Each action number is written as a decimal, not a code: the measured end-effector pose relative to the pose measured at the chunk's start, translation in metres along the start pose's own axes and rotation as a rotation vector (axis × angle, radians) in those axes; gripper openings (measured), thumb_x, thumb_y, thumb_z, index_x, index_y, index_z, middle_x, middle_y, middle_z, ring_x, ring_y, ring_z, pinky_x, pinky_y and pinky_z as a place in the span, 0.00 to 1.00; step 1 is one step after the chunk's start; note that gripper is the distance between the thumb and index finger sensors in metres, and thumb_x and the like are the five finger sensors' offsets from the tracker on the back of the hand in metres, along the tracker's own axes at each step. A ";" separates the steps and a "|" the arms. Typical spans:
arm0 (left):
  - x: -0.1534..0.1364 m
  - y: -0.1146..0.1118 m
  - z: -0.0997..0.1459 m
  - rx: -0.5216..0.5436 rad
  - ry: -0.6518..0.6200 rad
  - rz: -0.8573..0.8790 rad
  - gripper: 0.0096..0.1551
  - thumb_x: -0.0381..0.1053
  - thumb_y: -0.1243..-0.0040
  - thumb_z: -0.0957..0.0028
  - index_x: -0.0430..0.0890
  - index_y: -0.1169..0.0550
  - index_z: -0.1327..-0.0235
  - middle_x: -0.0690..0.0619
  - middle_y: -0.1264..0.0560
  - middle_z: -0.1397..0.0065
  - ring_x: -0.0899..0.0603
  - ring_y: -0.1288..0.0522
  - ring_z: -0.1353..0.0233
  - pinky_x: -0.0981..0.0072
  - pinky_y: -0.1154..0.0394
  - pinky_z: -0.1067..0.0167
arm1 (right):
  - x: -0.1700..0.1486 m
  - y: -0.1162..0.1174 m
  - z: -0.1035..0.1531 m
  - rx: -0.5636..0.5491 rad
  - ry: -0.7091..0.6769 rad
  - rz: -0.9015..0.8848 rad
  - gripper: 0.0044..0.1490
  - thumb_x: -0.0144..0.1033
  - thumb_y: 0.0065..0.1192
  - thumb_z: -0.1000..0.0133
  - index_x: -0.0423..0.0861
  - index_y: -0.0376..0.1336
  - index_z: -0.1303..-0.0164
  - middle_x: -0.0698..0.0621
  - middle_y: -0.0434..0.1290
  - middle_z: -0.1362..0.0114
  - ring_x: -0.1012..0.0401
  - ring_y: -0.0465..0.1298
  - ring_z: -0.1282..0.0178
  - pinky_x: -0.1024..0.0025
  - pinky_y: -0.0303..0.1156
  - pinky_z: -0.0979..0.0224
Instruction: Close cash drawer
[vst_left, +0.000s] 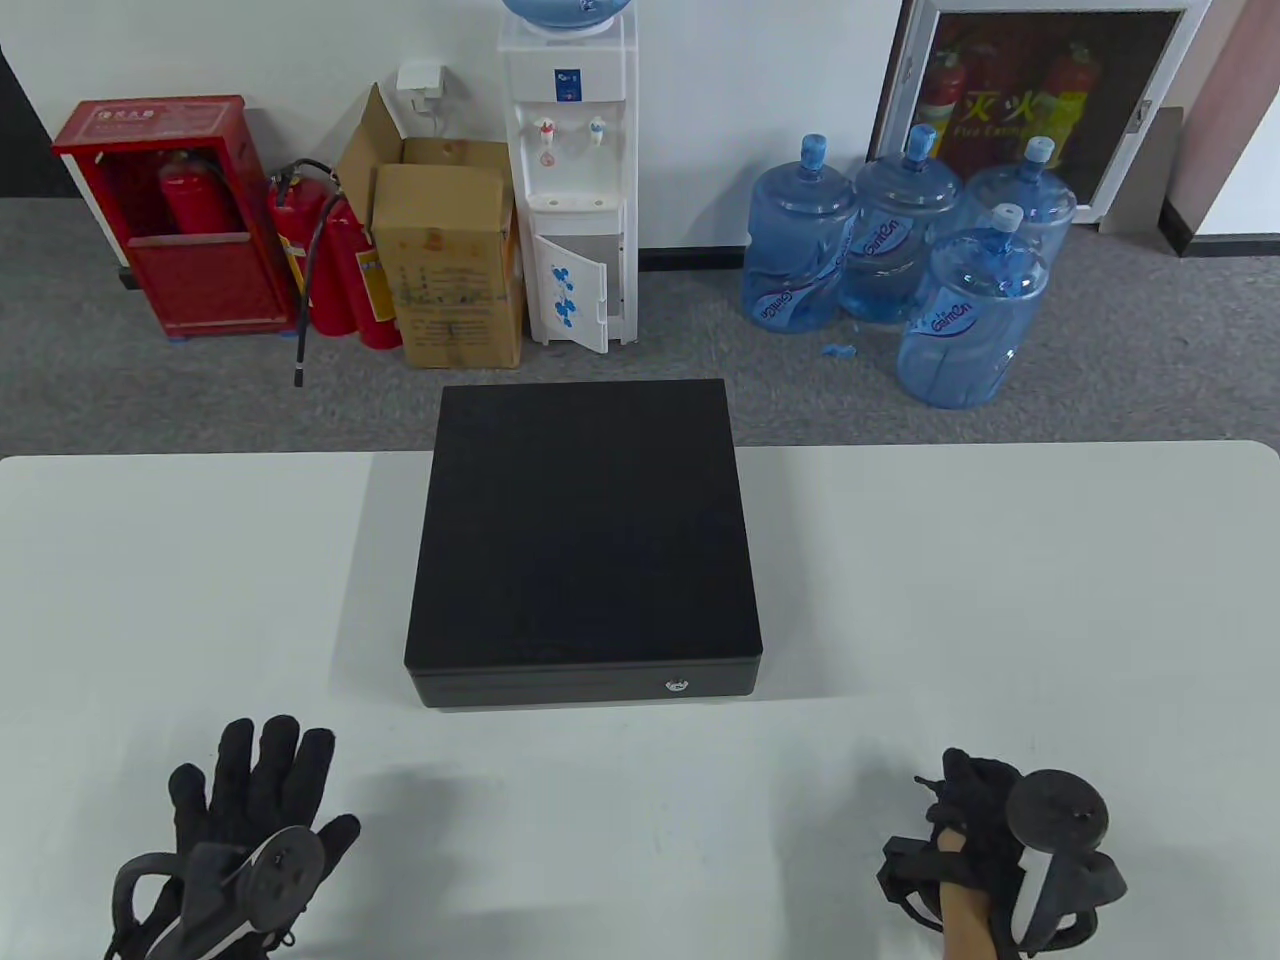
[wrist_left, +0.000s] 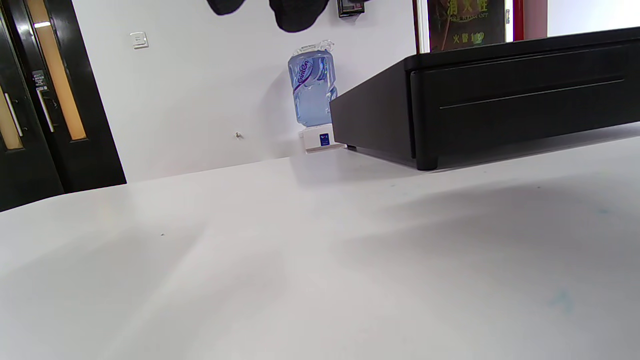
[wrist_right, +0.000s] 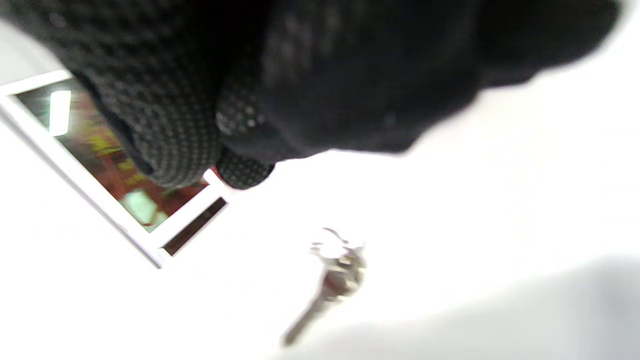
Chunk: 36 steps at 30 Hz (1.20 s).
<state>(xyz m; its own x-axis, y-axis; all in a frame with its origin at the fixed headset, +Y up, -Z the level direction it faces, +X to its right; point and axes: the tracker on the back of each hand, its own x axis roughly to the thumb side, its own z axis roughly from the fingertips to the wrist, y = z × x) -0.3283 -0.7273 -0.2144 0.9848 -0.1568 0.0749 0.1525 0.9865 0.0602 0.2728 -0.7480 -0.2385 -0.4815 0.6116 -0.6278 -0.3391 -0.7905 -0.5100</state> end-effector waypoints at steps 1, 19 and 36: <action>0.000 0.000 0.000 0.001 0.001 0.001 0.49 0.75 0.66 0.46 0.57 0.54 0.13 0.45 0.50 0.06 0.30 0.55 0.10 0.23 0.53 0.25 | 0.010 -0.003 0.006 0.005 -0.058 0.027 0.23 0.54 0.75 0.59 0.52 0.79 0.61 0.53 0.84 0.61 0.65 0.84 0.76 0.65 0.83 0.61; -0.003 0.003 0.001 0.005 0.015 -0.002 0.49 0.75 0.66 0.46 0.57 0.54 0.13 0.45 0.51 0.06 0.30 0.55 0.10 0.23 0.53 0.25 | 0.116 0.016 0.107 0.047 -0.801 0.354 0.48 0.70 0.44 0.55 0.67 0.49 0.21 0.65 0.49 0.11 0.64 0.48 0.09 0.43 0.51 0.14; -0.002 0.003 0.001 -0.010 0.021 -0.021 0.49 0.75 0.66 0.46 0.57 0.54 0.13 0.45 0.51 0.06 0.30 0.55 0.10 0.23 0.53 0.25 | 0.090 0.047 0.110 0.089 -0.796 0.543 0.52 0.74 0.32 0.58 0.69 0.37 0.20 0.65 0.33 0.12 0.63 0.36 0.11 0.39 0.36 0.19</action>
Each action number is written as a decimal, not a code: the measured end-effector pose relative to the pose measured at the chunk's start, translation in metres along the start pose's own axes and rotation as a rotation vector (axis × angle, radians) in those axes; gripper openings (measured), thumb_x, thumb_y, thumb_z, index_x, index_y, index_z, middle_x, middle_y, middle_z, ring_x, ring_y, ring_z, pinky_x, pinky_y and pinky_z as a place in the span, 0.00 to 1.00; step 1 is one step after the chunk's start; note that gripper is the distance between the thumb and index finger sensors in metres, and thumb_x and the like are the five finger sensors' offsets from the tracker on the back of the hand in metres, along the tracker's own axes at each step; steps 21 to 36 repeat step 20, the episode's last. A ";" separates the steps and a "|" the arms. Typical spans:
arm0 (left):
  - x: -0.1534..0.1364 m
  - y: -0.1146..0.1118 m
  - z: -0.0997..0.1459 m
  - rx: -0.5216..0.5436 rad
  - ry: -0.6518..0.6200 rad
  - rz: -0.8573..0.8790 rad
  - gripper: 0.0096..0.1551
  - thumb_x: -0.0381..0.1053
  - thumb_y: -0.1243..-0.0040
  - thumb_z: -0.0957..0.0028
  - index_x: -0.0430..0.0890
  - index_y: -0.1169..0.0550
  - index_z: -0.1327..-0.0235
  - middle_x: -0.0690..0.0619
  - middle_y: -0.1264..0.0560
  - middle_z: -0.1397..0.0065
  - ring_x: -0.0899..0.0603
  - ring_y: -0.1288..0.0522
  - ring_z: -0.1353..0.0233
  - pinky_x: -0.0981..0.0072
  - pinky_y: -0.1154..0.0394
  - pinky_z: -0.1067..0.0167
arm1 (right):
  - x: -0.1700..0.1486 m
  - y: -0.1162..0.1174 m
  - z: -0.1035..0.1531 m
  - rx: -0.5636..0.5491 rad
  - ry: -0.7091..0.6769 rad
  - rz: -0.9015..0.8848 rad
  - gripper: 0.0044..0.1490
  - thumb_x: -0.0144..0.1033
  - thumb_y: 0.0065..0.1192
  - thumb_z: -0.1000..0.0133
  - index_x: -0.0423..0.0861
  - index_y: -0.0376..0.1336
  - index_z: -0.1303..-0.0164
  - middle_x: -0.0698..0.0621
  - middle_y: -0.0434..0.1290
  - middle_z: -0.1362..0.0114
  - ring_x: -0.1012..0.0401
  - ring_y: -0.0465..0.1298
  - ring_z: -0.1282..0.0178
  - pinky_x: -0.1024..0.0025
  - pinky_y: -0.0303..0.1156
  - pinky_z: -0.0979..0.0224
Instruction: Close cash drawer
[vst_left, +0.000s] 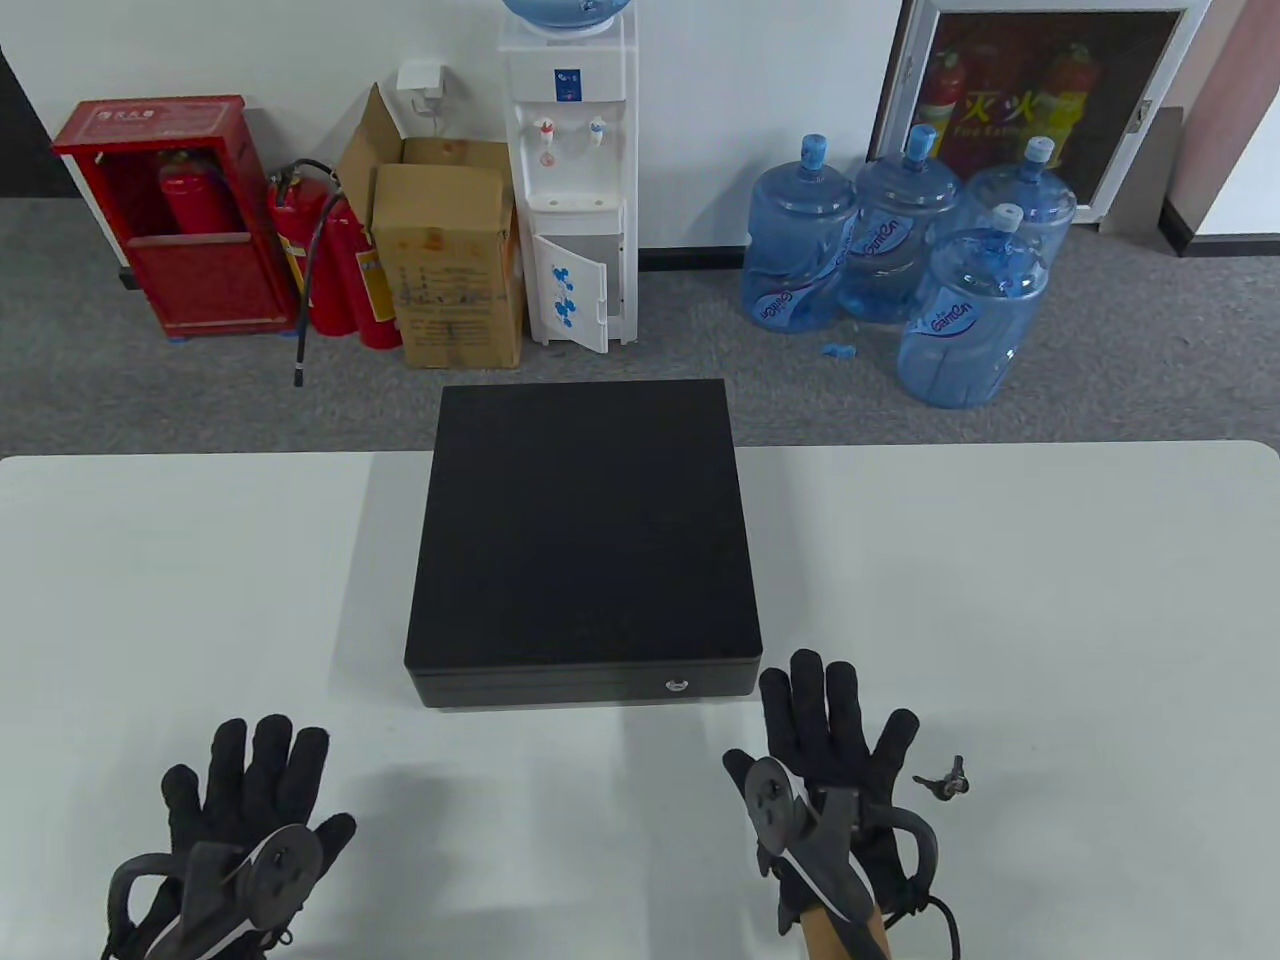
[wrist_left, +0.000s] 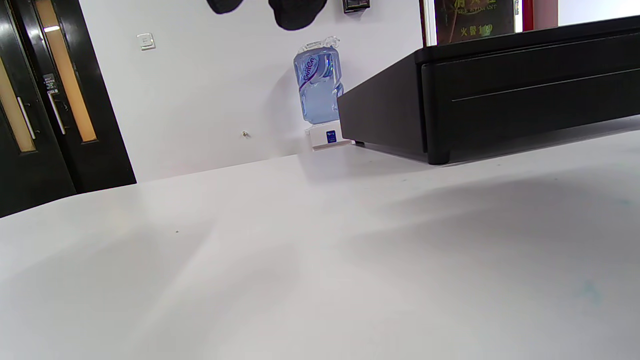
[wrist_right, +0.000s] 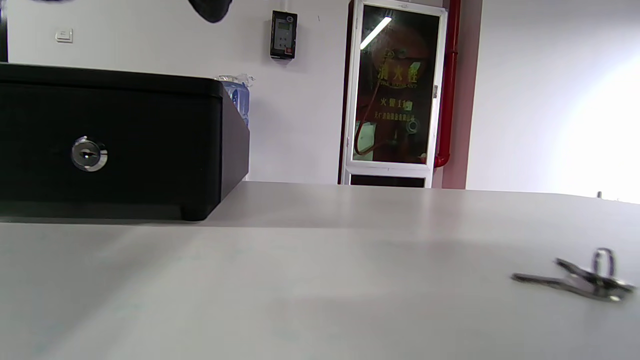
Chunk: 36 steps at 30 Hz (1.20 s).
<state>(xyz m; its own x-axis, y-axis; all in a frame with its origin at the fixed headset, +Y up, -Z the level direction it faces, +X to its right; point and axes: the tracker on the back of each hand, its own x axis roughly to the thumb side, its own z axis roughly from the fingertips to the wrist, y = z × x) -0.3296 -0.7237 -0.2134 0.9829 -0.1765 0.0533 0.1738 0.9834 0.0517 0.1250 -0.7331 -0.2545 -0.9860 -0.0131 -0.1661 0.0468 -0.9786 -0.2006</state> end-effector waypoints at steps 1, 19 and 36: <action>0.000 0.000 0.000 -0.001 0.000 0.000 0.49 0.75 0.66 0.46 0.56 0.54 0.13 0.45 0.51 0.06 0.30 0.55 0.10 0.23 0.53 0.25 | -0.001 0.000 0.000 0.004 0.004 -0.007 0.52 0.74 0.32 0.57 0.69 0.37 0.20 0.65 0.34 0.12 0.63 0.36 0.11 0.39 0.36 0.19; 0.000 0.001 0.000 -0.019 0.005 0.001 0.49 0.75 0.66 0.46 0.56 0.54 0.13 0.44 0.51 0.06 0.30 0.55 0.10 0.23 0.53 0.25 | -0.009 0.001 -0.001 0.030 0.037 -0.027 0.52 0.74 0.33 0.57 0.68 0.37 0.20 0.65 0.33 0.12 0.63 0.36 0.11 0.39 0.34 0.20; 0.000 0.001 0.000 -0.019 0.004 0.002 0.49 0.75 0.66 0.46 0.56 0.54 0.13 0.45 0.51 0.06 0.30 0.55 0.10 0.23 0.53 0.25 | -0.009 0.001 -0.001 0.031 0.039 -0.027 0.52 0.74 0.33 0.57 0.68 0.37 0.20 0.65 0.33 0.12 0.63 0.36 0.11 0.39 0.34 0.20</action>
